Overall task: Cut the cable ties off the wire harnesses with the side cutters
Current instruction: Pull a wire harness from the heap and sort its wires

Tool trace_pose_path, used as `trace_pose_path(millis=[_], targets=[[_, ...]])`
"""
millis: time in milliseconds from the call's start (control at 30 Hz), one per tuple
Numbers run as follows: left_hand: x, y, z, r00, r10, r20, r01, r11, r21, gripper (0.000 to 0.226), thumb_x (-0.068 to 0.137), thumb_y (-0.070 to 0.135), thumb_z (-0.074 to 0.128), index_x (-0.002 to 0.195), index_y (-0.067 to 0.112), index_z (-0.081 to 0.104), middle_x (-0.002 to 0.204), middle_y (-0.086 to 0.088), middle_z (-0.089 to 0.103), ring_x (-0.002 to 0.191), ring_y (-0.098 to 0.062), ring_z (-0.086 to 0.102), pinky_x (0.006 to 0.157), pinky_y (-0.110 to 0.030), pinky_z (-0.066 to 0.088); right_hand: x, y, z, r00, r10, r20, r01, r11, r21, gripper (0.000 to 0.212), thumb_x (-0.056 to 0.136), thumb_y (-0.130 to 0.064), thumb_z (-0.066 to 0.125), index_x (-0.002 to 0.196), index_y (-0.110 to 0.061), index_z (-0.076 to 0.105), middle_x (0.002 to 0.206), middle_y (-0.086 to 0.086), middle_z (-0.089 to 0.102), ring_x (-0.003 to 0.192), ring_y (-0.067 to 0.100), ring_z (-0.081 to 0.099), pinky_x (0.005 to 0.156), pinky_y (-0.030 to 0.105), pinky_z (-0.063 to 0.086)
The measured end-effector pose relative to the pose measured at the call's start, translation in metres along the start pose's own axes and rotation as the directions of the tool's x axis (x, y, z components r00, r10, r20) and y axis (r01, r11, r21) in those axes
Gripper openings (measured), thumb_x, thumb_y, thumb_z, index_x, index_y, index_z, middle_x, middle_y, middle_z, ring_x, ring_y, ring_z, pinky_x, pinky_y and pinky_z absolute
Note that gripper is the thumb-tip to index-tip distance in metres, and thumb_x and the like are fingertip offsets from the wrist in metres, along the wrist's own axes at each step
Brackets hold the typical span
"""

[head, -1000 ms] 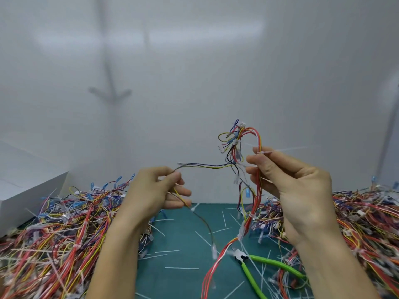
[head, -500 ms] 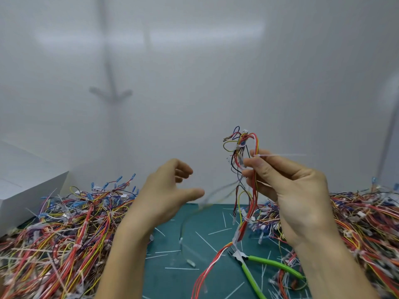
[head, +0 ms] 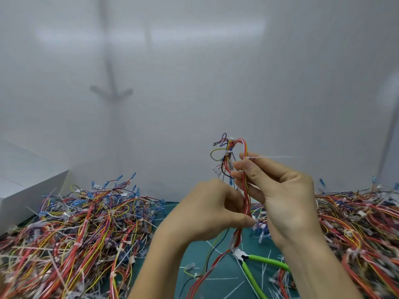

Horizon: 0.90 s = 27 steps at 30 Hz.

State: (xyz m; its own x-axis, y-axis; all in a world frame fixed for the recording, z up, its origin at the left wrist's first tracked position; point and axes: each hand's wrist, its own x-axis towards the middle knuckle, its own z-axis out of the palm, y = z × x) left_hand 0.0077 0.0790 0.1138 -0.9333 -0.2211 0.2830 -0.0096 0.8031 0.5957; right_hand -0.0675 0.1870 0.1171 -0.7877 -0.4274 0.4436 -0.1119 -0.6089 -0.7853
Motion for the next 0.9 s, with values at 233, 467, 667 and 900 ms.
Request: trace_pose_path(millis=[233,467,667,900], targets=[[0.002,-0.013,-0.011,0.989,-0.040,-0.139,-0.009,0.943,-0.332,0.011,0.086,0.012,0.072,0.077,0.009,0.068,0.071,-0.005,0.067,0.065,-0.012,0.063,0.067,-0.030,0.056,0.004,-0.001,-0.010,0.994,0.023,0.106,-0.005,0.985,-0.173,0.027,0.085,0.002,0.069,0.105,-0.014,0.075,0.090,0.005,0.078,0.086,0.016,0.075,0.074,0.020,0.059],[0.003,-0.024,-0.013,0.927,-0.191,-0.322,-0.038,0.808,-0.588,0.012,0.089,0.005,0.067,0.082,-0.004,0.070,0.069,-0.003,0.072,0.063,-0.009,0.067,0.064,-0.022,0.058,0.007,-0.002,-0.016,0.984,0.128,0.125,-0.083,0.945,-0.317,0.010,0.091,-0.003,0.066,0.092,-0.008,0.074,0.076,0.007,0.076,0.068,0.014,0.072,0.060,0.021,0.058],[0.003,-0.024,-0.017,0.847,-0.268,-0.459,-0.152,0.706,-0.692,0.017,0.089,0.006,0.066,0.084,-0.010,0.068,0.072,-0.005,0.073,0.067,-0.010,0.070,0.062,-0.019,0.056,0.007,0.001,-0.018,0.958,0.248,0.142,-0.097,0.750,-0.654,0.018,0.084,-0.034,0.071,0.083,-0.016,0.072,0.073,0.001,0.074,0.061,0.014,0.070,0.055,0.029,0.057],[0.007,-0.017,-0.017,0.787,-0.371,-0.493,-0.272,0.510,-0.816,0.011,0.090,0.009,0.066,0.083,0.001,0.070,0.075,-0.003,0.071,0.072,-0.013,0.072,0.067,-0.019,0.057,0.002,0.001,-0.016,0.851,0.435,0.294,-0.078,0.659,-0.748,0.014,0.083,-0.030,0.076,0.094,-0.029,0.068,0.086,-0.009,0.077,0.078,0.009,0.074,0.075,0.034,0.063]])
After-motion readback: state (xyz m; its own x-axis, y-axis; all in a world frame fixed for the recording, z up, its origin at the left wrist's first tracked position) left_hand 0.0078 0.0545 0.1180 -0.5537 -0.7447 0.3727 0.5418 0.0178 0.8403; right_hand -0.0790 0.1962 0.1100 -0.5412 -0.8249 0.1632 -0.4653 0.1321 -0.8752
